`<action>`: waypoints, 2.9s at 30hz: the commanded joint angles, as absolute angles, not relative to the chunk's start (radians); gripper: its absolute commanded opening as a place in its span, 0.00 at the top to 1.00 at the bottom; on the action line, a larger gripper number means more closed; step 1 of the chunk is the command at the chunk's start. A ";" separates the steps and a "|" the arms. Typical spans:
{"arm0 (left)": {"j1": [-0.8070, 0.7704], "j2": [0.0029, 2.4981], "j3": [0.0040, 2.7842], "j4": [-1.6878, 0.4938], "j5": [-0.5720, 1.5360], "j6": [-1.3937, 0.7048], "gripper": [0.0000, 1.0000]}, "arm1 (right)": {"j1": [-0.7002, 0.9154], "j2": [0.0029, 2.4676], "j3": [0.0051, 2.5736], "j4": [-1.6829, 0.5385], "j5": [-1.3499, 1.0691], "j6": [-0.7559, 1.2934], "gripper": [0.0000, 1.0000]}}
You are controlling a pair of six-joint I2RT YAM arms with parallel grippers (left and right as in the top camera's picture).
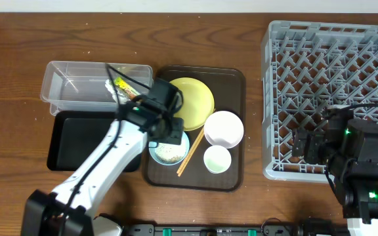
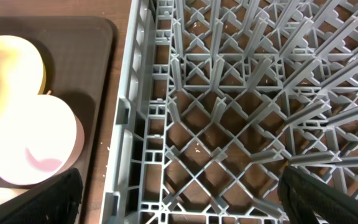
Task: Sort waste into correct bins and load items into the dishwasher rack
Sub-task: 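Grasp the rim of the light-blue rice bowl with the left gripper, then carry the blue bowl left over the black tray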
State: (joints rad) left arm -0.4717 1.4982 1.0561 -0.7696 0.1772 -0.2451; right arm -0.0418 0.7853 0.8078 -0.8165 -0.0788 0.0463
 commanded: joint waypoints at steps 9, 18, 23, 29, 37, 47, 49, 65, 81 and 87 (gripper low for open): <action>-0.597 1.663 1.047 -0.730 0.171 -0.269 0.50 | -0.040 0.784 0.830 -0.822 -0.087 0.056 0.01; -0.620 1.745 1.047 -0.730 0.171 -0.268 0.58 | -0.040 0.784 0.830 -0.823 -0.087 0.056 0.01; -0.620 1.745 1.047 -0.717 0.172 -0.268 0.75 | -0.040 0.784 0.830 -0.823 -0.087 0.056 0.01; -0.620 1.745 1.047 -0.717 0.172 -0.268 0.90 | -0.040 0.784 0.830 -0.823 -0.087 0.056 0.01; -0.620 1.732 1.067 -0.755 0.162 -0.268 0.94 | -0.040 0.784 0.830 -0.823 -0.087 0.056 0.01; -0.601 1.488 1.106 -0.815 0.115 -0.268 0.94 | -0.040 0.784 0.830 -0.823 -0.087 0.055 0.01; -0.579 1.425 1.106 -0.826 0.114 -0.268 0.94 | -0.040 0.784 0.830 -0.823 -0.087 0.055 0.01; -0.007 1.279 1.071 -0.900 0.476 -0.099 0.94 | -0.040 0.784 0.830 -0.823 -0.087 0.056 0.01; 0.401 1.549 1.035 -0.955 1.129 0.220 0.94 | -0.039 0.784 0.830 -0.824 -0.087 0.056 0.01; 0.456 1.673 1.035 -0.998 1.214 0.232 0.94 | -0.039 0.784 0.830 -0.824 -0.087 0.056 0.01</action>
State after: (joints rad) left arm 0.4294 1.6260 1.0393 -0.9768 1.1011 0.1890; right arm -0.0418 0.7853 0.8082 -0.8223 -0.0788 0.0463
